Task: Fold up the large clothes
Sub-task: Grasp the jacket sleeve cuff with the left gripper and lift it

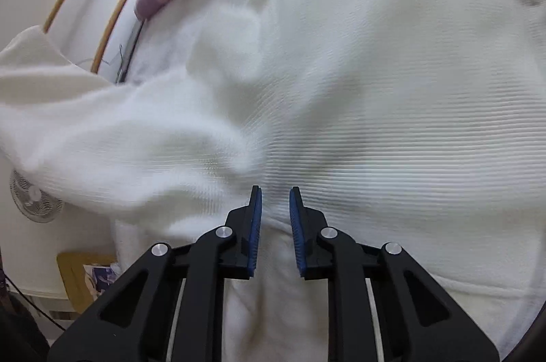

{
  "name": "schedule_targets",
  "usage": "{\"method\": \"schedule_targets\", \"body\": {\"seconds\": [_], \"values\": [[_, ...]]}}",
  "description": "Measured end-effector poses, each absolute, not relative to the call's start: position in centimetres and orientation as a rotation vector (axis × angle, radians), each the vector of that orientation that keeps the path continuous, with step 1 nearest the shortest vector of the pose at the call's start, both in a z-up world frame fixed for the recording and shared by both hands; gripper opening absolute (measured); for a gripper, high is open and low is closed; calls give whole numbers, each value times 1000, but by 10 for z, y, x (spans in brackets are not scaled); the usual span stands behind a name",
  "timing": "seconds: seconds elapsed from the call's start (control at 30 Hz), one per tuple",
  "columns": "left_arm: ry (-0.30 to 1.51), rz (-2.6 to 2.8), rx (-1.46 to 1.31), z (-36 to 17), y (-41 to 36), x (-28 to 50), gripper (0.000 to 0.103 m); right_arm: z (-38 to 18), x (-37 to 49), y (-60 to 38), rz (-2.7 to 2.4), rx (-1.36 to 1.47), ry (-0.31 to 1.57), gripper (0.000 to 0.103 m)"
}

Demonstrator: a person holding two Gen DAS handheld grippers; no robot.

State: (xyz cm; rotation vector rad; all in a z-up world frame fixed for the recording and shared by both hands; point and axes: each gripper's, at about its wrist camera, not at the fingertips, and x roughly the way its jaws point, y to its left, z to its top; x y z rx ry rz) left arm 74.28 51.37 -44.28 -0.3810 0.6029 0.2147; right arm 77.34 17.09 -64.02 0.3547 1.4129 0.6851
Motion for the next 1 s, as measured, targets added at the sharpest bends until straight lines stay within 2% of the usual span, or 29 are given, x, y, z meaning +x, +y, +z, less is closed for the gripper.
{"method": "schedule_targets", "body": {"seconds": [0.13, 0.3, 0.53, 0.6, 0.63, 0.73, 0.8, 0.9, 1.0], "values": [[620, 120, -316, -442, 431, 764, 4, -601, 778, 94, 659, 347, 1316, 19], [670, -2, -251, -463, 299, 809, 4, -551, 790, -56, 494, 326, 1178, 19], [826, -126, -165, -558, 100, 865, 4, -526, 798, -261, 175, 301, 1071, 21], [879, -139, -140, -591, 63, 870, 5, -528, 804, -313, 102, 311, 1060, 25], [924, -150, -135, -611, 44, 871, 5, -531, 808, -338, 57, 307, 1064, 30], [1067, -123, -57, -668, -4, 880, 6, -541, 822, -390, -17, 369, 1067, 40], [1127, -116, -34, -689, -24, 880, 13, -546, 829, -417, -71, 423, 1076, 41], [1145, -88, 23, -695, -37, 876, 15, -560, 842, -460, -144, 498, 1098, 51], [1173, -94, -75, -686, -19, 869, 18, -568, 851, -495, -208, 533, 1106, 56]]}}
